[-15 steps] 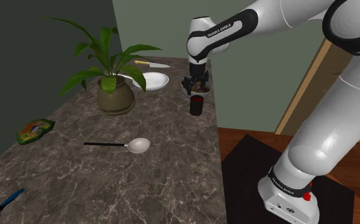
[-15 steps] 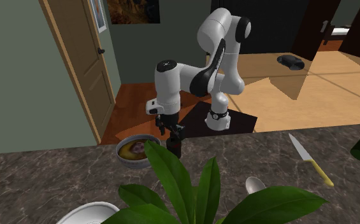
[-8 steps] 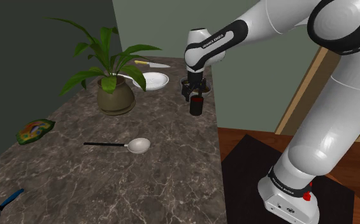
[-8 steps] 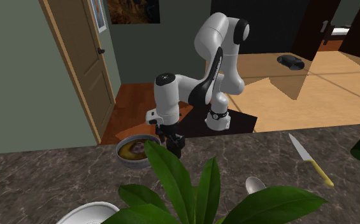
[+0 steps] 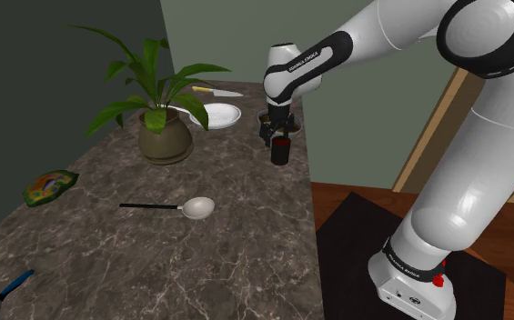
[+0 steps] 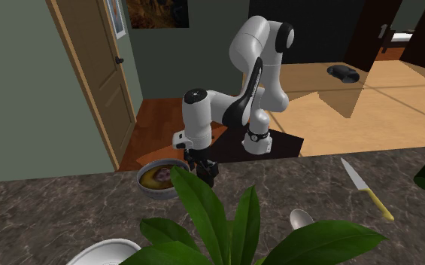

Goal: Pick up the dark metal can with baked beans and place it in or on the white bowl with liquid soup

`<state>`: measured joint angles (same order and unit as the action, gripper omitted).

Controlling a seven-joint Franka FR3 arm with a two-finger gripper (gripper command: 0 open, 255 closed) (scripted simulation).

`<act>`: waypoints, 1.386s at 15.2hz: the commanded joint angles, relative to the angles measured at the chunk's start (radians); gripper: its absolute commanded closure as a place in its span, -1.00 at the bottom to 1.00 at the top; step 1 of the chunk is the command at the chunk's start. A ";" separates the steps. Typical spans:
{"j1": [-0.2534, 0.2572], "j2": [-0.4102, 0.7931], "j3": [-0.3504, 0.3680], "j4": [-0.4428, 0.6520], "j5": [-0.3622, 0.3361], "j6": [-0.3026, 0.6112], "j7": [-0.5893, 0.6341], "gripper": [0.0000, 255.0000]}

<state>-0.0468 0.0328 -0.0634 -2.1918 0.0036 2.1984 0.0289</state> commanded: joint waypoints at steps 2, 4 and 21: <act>0.000 0.000 0.000 0.000 0.000 0.000 0.000 1.00; 0.000 0.000 0.000 0.000 0.000 0.000 0.000 1.00; 0.000 -0.060 0.000 0.071 -0.005 -0.131 0.003 1.00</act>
<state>-0.0459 -0.0194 -0.0626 -2.1271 -0.0004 2.0815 0.0330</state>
